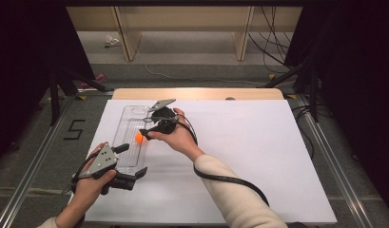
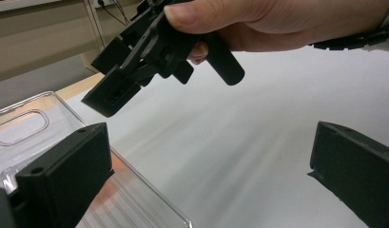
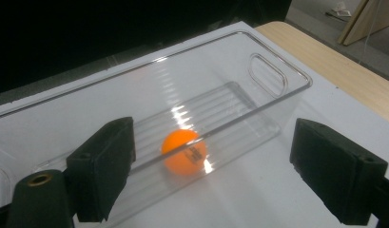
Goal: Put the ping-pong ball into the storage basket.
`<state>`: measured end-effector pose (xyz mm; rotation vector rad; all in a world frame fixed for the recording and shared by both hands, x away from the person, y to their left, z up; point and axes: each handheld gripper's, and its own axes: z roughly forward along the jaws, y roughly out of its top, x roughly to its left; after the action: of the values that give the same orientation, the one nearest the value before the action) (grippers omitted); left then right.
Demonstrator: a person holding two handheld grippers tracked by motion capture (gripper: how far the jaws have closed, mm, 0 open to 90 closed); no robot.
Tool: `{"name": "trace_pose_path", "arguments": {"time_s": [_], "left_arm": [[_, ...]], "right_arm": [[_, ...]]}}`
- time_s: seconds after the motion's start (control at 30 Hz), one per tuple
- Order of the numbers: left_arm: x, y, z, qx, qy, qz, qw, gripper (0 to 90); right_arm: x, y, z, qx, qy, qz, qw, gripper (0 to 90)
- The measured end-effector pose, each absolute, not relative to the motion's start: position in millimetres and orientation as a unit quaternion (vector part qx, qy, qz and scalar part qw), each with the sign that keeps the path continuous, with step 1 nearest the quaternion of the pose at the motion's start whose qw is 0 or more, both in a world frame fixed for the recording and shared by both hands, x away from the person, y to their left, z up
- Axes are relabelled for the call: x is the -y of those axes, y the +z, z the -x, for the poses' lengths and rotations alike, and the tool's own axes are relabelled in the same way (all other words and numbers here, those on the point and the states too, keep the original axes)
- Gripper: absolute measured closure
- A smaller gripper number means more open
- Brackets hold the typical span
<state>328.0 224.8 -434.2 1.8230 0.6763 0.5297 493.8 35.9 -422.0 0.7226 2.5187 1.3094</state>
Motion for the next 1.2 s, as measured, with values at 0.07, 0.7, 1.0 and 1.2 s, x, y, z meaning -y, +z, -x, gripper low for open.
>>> {"name": "trace_pose_path", "arguments": {"time_s": [0.07,0.7,1.0,1.2], "left_arm": [[-225,-434,-328,-0.284,0.222,-0.765,0.534,0.0],[-225,-434,-328,-0.284,0.224,-0.765,0.533,0.0],[-225,-435,-328,-0.284,0.223,-0.765,0.533,0.0],[-225,-434,-328,-0.285,0.224,-0.765,0.532,0.0]], "right_arm": [[-31,-422,-493,-0.856,0.443,-0.245,0.107,16.3],[20,-421,-483,-0.849,0.443,-0.264,0.116,16.3],[44,-421,-479,-0.843,0.445,-0.277,0.122,16.3],[57,-421,-477,-0.841,0.445,-0.281,0.126,16.3]]}}
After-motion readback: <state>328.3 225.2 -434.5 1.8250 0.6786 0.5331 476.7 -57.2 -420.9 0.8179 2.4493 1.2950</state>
